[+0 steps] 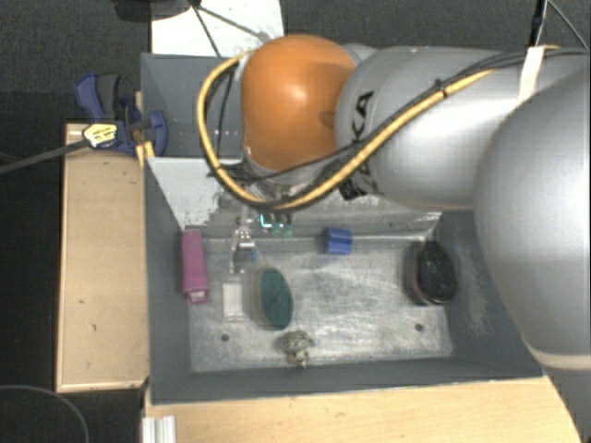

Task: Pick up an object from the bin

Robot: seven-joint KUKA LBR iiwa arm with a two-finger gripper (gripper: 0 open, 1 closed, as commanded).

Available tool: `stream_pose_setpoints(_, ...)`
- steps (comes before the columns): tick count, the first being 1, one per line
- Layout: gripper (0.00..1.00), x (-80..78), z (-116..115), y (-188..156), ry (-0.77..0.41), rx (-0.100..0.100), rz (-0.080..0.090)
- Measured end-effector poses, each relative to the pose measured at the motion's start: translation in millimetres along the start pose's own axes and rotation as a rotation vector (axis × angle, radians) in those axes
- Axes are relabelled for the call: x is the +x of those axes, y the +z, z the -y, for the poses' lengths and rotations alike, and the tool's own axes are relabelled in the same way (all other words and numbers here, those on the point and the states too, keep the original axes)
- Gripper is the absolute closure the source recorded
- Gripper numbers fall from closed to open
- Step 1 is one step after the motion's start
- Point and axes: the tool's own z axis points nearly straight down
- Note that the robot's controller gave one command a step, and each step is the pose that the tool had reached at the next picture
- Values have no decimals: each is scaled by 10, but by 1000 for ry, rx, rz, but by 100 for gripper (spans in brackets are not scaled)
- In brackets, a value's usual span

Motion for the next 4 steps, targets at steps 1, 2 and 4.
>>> stream_pose_setpoints(1,0,326,645,1284,-114,3,-1)
stream_pose_setpoints(2,0,311,690,1299,-30,-3,7)
stream_pose_setpoints(4,0,948,1646,1306,-241,-1,12)
